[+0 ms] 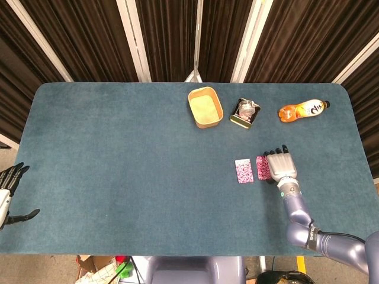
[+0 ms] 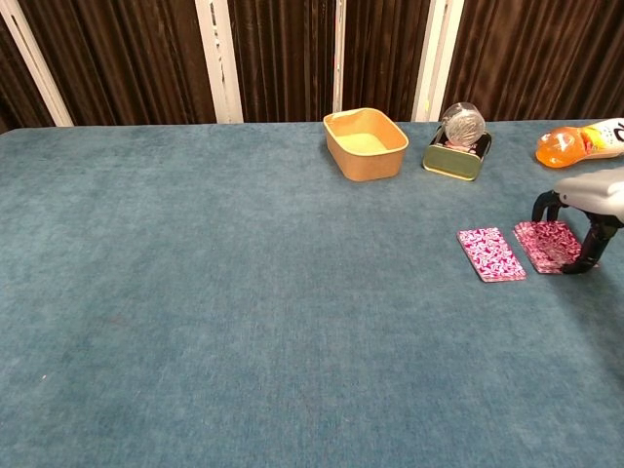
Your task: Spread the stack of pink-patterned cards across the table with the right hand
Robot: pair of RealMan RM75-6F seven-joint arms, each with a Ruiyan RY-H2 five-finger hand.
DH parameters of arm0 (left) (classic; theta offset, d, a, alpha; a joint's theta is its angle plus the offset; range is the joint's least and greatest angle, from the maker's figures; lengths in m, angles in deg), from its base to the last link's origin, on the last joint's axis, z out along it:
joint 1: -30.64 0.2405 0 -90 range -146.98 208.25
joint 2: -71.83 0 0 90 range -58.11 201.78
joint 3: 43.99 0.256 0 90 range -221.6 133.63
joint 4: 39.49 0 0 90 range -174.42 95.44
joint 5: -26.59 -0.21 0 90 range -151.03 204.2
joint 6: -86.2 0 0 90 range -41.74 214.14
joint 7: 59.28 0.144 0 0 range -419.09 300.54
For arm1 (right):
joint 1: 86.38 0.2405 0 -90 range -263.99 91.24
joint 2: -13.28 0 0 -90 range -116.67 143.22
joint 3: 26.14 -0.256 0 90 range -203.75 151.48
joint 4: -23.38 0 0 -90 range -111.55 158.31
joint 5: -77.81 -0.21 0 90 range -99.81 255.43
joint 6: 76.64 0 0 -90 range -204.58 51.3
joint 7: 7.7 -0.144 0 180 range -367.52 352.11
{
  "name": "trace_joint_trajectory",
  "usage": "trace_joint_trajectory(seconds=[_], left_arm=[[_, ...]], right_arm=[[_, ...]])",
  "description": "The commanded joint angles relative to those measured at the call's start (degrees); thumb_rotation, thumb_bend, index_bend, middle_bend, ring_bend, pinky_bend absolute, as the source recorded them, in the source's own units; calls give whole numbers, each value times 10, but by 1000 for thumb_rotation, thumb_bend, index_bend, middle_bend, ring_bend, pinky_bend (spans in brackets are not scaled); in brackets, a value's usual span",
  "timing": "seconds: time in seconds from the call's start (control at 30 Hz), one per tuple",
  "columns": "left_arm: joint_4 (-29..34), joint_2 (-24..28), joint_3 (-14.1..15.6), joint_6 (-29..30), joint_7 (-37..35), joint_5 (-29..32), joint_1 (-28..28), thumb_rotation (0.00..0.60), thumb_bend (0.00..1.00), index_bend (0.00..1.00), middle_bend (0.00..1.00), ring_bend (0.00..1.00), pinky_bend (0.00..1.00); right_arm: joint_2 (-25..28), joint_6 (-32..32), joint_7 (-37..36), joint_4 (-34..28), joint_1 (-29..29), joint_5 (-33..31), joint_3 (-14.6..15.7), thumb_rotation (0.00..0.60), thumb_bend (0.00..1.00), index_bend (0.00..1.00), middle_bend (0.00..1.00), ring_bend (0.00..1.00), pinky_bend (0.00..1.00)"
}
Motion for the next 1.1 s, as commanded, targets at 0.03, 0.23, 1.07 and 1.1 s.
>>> trace_joint_trajectory(seconds=[0.03, 0.23, 1.07, 1.1], left_arm=[[0, 0, 0, 1, 1, -1, 0, 600, 0, 0, 0, 0, 0], [0, -1, 1, 3, 3, -3, 1, 600, 0, 0, 0, 0, 0], [-1, 4, 2, -3, -16, -5, -1, 600, 0, 0, 0, 0, 0], [-1, 4, 2, -3, -16, -4, -2, 600, 0, 0, 0, 0, 0]], right_arm=[[4, 11, -2, -12, -3, 10, -2, 600, 254, 502, 431, 164, 0], [22, 40, 12, -68, 4, 28, -14, 600, 253, 503, 432, 164, 0], [-92, 95, 147, -130, 88, -17, -39, 600, 254, 373, 382, 126, 0], [-97, 96, 150, -128, 89, -20, -38, 600, 254, 325, 348, 102, 0]])
